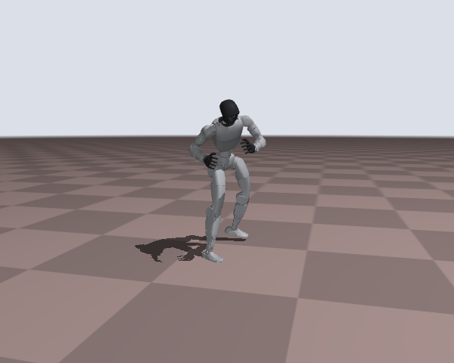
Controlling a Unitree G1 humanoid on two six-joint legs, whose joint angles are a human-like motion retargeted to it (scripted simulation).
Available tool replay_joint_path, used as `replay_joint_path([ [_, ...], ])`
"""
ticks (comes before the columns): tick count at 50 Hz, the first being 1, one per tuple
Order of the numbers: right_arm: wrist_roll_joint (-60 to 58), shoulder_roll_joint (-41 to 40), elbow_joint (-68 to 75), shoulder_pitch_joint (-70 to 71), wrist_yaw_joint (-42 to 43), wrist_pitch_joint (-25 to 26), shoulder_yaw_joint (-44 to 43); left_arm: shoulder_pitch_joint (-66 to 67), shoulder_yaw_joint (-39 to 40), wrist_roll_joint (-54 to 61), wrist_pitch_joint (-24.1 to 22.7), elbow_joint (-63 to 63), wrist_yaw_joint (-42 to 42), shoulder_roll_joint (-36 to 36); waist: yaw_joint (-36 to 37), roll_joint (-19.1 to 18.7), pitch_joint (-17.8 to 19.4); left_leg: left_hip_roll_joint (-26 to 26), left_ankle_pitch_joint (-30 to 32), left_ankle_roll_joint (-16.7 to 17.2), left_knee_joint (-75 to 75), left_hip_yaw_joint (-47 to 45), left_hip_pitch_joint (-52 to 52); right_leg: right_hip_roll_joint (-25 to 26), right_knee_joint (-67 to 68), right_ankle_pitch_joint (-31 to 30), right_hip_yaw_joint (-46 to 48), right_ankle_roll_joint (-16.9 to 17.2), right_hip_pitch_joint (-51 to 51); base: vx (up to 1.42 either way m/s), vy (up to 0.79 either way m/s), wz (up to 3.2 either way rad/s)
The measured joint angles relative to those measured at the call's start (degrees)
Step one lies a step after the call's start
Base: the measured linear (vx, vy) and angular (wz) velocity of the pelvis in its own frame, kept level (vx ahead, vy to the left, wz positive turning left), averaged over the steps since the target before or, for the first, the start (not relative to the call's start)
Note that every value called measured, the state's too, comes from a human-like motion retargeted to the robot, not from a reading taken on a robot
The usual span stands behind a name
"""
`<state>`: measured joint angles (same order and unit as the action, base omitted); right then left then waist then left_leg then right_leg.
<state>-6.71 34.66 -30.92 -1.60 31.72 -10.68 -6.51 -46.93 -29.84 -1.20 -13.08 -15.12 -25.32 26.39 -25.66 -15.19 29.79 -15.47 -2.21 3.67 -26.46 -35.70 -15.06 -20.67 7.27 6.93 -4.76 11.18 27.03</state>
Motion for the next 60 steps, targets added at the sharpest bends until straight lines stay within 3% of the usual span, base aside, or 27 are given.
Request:
replay_joint_path([
  [3,-3.47,2.57,1.10,-1.66,-0.11,1.76,-0.06,5.86,-9.52,-1.23,-0.46,1.58,1.95,-11.23,-2.87,2.29,0.00,2.07,-1.52,-1.24,1.62,-6.84,-7.77,-3.53,-0.18,-2.47,1.95,2.29,8.76,-0.38,0.24,1.60],
  [7,-9.33,4.90,1.97,-4.05,3.22,2.67,-1.18,12.78,-15.01,-6.09,-1.65,1.01,6.09,-16.36,-3.39,3.54,0.00,1.08,-4.34,-2.68,0.06,-6.57,-21.94,-3.61,1.28,-5.49,4.09,3.82,21.61,-0.40,0.18,1.12],
  [10,-9.82,5.60,4.41,-5.40,6.15,5.85,0.08,12.93,-21.80,-3.36,-0.54,0.48,5.02,-16.87,1.84,3.17,0.00,-0.13,-5.54,-1.88,0.04,-3.23,-32.00,-2.34,0.10,-8.37,6.29,3.82,29.28,-0.33,0.15,0.64],
  [13,-13.29,6.73,5.85,-8.37,8.27,7.22,-0.14,12.97,-21.59,-6.08,1.00,-0.92,6.87,-12.22,6.20,4.84,0.00,-2.61,-5.26,0.11,-3.67,0.96,-41.05,-1.18,-0.03,-10.12,9.47,3.82,33.46,-0.29,0.13,0.67],
  [15,-16.24,8.76,7.32,-8.46,7.30,10.54,2.20,9.75,-23.87,-5.81,2.06,-0.78,5.70,-10.21,9.61,5.52,0.00,-0.75,-3.32,2.52,-2.62,3.56,-45.59,-2.98,-2.83,-11.59,12.20,3.82,33.85,-0.08,0.24,1.48],
  [18,-18.55,7.44,6.64,-7.65,7.58,11.40,6.07,11.26,-23.14,2.52,0.05,-1.37,5.45,-9.01,13.40,7.04,0.00,1.03,-1.98,4.27,-1.12,8.34,-50.13,-4.09,-4.14,-12.49,17.71,3.82,32.88,-0.08,0.23,1.26],
  [20,-20.81,6.29,5.09,-6.74,7.17,11.62,8.34,11.74,-20.85,3.43,-0.33,-1.07,4.75,-7.98,16.13,8.31,0.00,2.40,-1.72,5.36,0.35,11.23,-50.94,-4.88,-4.01,-12.49,21.24,3.82,30.92,-0.04,0.23,0.84],
  [22,-20.87,4.16,1.30,-6.64,6.20,8.39,7.92,15.09,-17.38,5.80,-2.11,-1.55,6.14,-7.94,19.49,8.99,0.00,1.73,-1.05,8.05,0.30,15.05,-50.61,-3.60,-2.35,-11.80,25.55,3.82,27.47,-0.05,0.12,0.61],
  [25,-23.59,0.12,-4.22,-4.06,-0.29,7.41,9.50,16.88,-14.13,5.31,-2.35,-2.24,6.87,-5.99,23.64,11.04,0.00,3.69,-1.54,9.00,0.52,19.03,-47.50,-4.94,-0.92,-11.27,29.90,3.82,20.09,0.14,0.20,0.96],
  [28,-22.09,-6.05,-11.71,-2.87,-2.67,4.94,8.29,20.55,-8.22,6.07,-2.83,-6.11,7.67,-1.72,27.65,14.96,0.00,5.24,-3.99,8.09,-0.47,21.97,-41.94,-6.54,2.01,-9.88,32.30,3.82,12.00,0.25,0.16,0.92],
  [31,-22.07,-11.47,-14.86,2.71,-1.99,4.67,10.30,26.05,-3.37,8.81,-4.24,-8.98,6.93,2.95,30.15,20.26,0.00,6.23,-5.80,9.54,0.10,25.19,-34.15,-6.76,4.11,-8.55,33.84,2.46,2.57,0.32,0.08,0.92],
  [36,-19.93,-6.87,-14.63,18.62,-2.88,5.13,3.87,34.54,5.64,12.01,-5.56,-10.25,7.18,10.54,34.19,26.30,0.00,6.82,-7.46,9.18,3.26,31.14,-21.78,-2.80,5.43,-6.98,27.11,0.12,-10.65,0.30,0.03,0.98],
  [38,-21.13,1.43,-9.88,28.48,-4.20,7.25,1.80,36.97,7.75,12.67,-5.42,-9.03,7.74,12.36,35.55,28.72,0.00,8.09,-7.32,6.16,4.77,32.56,-17.99,-1.85,6.94,-7.05,21.46,-0.40,-13.56,0.23,0.03,1.12],
  [40,-23.61,11.92,-2.01,42.02,-4.44,11.02,4.08,37.38,8.28,13.99,-6.02,-6.21,9.35,14.13,37.27,29.56,0.00,7.08,-6.52,9.35,8.91,35.15,-13.88,0.73,8.26,-8.23,17.99,-0.88,-15.37,0.18,0.01,0.95],
  [42,-22.26,22.92,9.65,53.78,1.15,14.41,7.97,38.08,8.03,13.63,-6.19,-3.98,8.99,15.42,38.83,30.79,-0.16,8.50,-6.15,5.55,10.07,36.36,-12.25,0.52,10.48,-9.27,15.64,-1.54,-16.47,0.16,0.01,1.19],
  [43,-17.73,27.83,17.62,59.98,4.26,14.59,11.47,39.07,7.79,12.14,-6.39,-2.70,8.39,15.84,39.55,30.82,-0.63,8.91,-6.07,5.32,10.81,37.39,-11.24,0.62,11.73,-9.60,14.58,-1.56,-17.09,0.14,0.00,1.22],
  [45,-5.11,34.12,40.41,79.63,4.51,15.19,24.79,40.06,8.73,13.02,-6.40,0.09,8.36,17.64,39.88,31.71,0.00,8.97,-4.76,5.96,13.82,39.15,-9.48,1.55,13.37,-11.06,12.34,-1.60,-17.42,0.10,0.00,1.07],
  [48,15.24,38.99,81.34,103.41,0.10,13.34,48.55,45.76,10.22,18.02,-7.60,2.11,9.75,17.72,43.29,31.52,-2.10,9.46,-3.84,6.00,16.68,41.27,-7.48,2.51,15.63,-13.18,9.46,0.02,-17.88,0.15,0.00,0.89],
  [50,18.15,43.74,90.38,108.18,-10.04,14.23,61.23,49.42,12.19,20.09,-7.88,2.72,10.66,17.64,45.31,31.72,-1.85,9.14,-3.18,5.87,18.84,42.56,-6.03,3.61,16.31,-15.01,8.14,1.04,-18.37,0.15,-0.03,0.71],
  [51,17.42,46.53,86.10,107.45,-11.69,13.37,62.63,51.92,13.96,20.11,-7.77,2.77,11.15,16.67,45.56,31.36,-1.66,8.87,-3.04,6.11,19.63,43.32,-5.35,4.29,16.22,-15.99,7.71,1.40,-18.98,0.15,-0.05,0.76],
  [52,16.79,49.12,80.66,105.43,-10.13,12.28,62.34,54.58,15.85,20.15,-7.79,2.76,11.16,15.49,45.47,30.89,-1.54,8.62,-2.87,6.45,20.37,44.18,-4.72,5.00,16.06,-16.94,7.29,1.80,-19.66,0.16,-0.05,0.85],
  [53,16.37,51.35,72.88,100.84,-2.18,10.75,58.68,57.55,18.01,20.26,-8.06,2.61,10.18,13.91,44.70,30.22,-1.55,8.41,-2.64,7.01,21.02,45.26,-4.20,5.75,15.78,-17.84,6.92,2.25,-20.45,0.15,-0.04,0.92],
  [55,7.76,54.67,52.63,79.52,2.32,12.27,38.69,63.09,21.43,19.09,-7.00,2.81,10.11,10.94,42.78,29.48,-1.63,8.55,-2.64,6.76,21.80,47.43,-3.13,6.90,14.88,-19.47,5.53,3.36,-22.40,0.14,-0.06,0.97],
  [57,-1.04,51.66,35.25,49.61,-4.95,12.86,10.36,66.15,24.62,16.44,-5.20,3.28,11.52,10.66,41.29,29.22,-2.13,7.16,-3.35,6.98,21.95,49.73,-2.89,9.73,13.12,-20.89,3.54,3.82,-24.33,0.12,-0.15,0.87],
  [58,-0.56,46.94,27.56,32.12,-9.68,10.50,-6.22,66.70,25.88,14.97,-4.66,2.98,12.46,12.21,41.50,29.57,-2.21,6.13,-3.61,7.52,22.12,50.91,-3.01,11.43,12.36,-21.33,2.56,3.82,-25.02,0.08,-0.20,0.84],
  [60,0.03,42.54,21.51,20.85,-15.97,9.73,-16.43,66.14,26.94,12.71,-4.06,1.99,13.75,14.71,40.54,29.43,-1.73,4.93,-3.48,8.72,22.63,53.07,-3.31,13.92,11.81,-21.96,0.18,3.82,-25.79,0.03,-0.19,0.84],
])
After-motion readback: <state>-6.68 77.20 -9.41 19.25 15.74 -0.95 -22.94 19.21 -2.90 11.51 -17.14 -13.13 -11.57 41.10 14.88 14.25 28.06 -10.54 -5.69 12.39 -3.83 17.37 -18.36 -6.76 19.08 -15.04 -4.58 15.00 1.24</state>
